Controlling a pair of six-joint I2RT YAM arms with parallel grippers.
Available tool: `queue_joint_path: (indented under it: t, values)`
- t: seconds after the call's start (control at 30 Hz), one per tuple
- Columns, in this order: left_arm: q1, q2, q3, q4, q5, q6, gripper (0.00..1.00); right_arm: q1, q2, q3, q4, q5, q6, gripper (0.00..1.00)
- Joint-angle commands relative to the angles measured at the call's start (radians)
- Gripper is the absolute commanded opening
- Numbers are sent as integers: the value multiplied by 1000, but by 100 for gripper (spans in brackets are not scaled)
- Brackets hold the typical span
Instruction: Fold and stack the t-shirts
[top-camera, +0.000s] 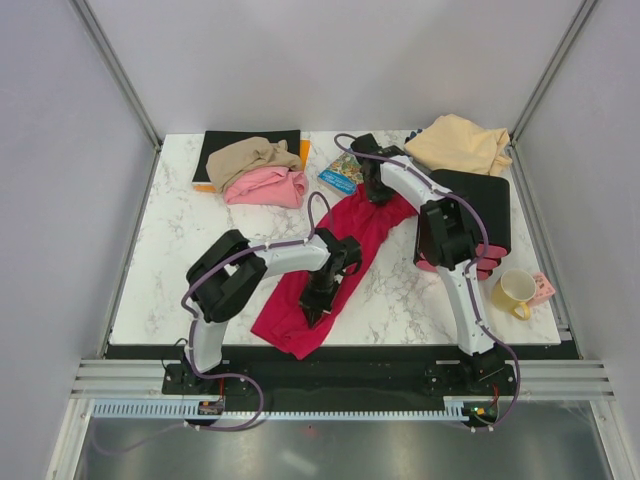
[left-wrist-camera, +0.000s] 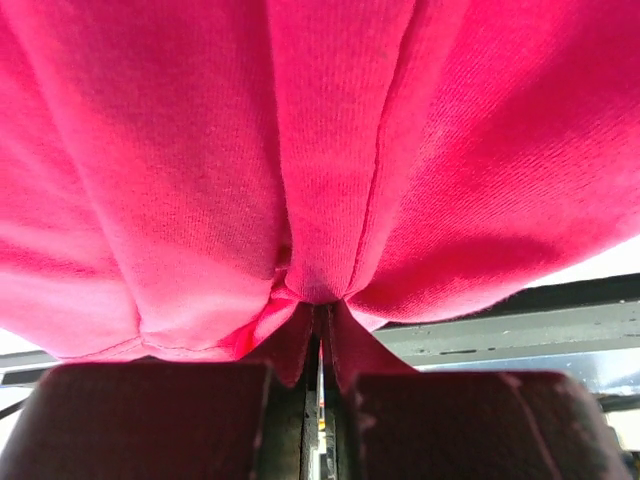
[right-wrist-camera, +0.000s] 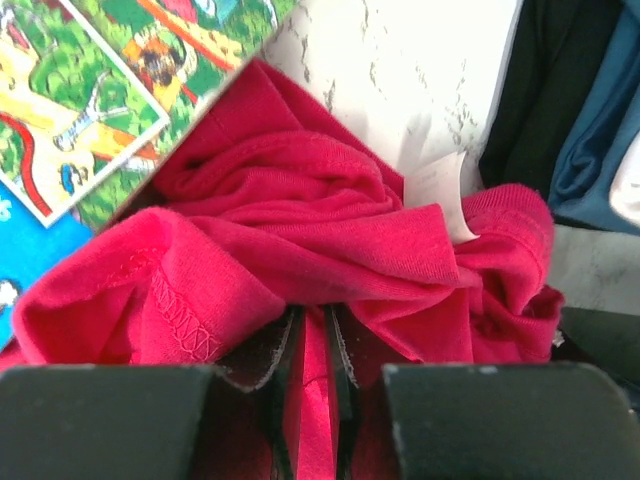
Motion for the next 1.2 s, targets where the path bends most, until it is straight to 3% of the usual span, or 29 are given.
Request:
queue_joint_path:
  t: [0.0,0.27,0.4,0.5,0.63,0.8,0.93,1.03,1.17]
  values:
    - [-2,-3,21,0,-104,-22,2,-8,-94,-123,-4,-55,31,20]
    - [6,-92,-7,-61,-171,-39,2,15,-244,-148,-22,-115,21,24]
    - [35,-144,106,-89,-197,-33,19,20,-305,-82,-47,-134,18,30]
    - [55,-146,209,-112,-214,-24,21,20,-333,-21,-61,-137,6,27]
    - [78,-149,332,-143,-272,-28,24,21,-342,53,-59,-144,-8,31]
    - [173,-178,398,-146,-314,-74,25,4,-238,134,-27,-141,-22,32]
    - [207,-210,412,-147,-354,-87,25,0,-166,128,116,-134,-22,36]
    - [210,-229,394,-150,-369,-88,25,-3,-103,151,192,-112,-11,43]
    - [212,-247,330,-150,-375,-94,25,-22,-33,173,234,-69,2,44]
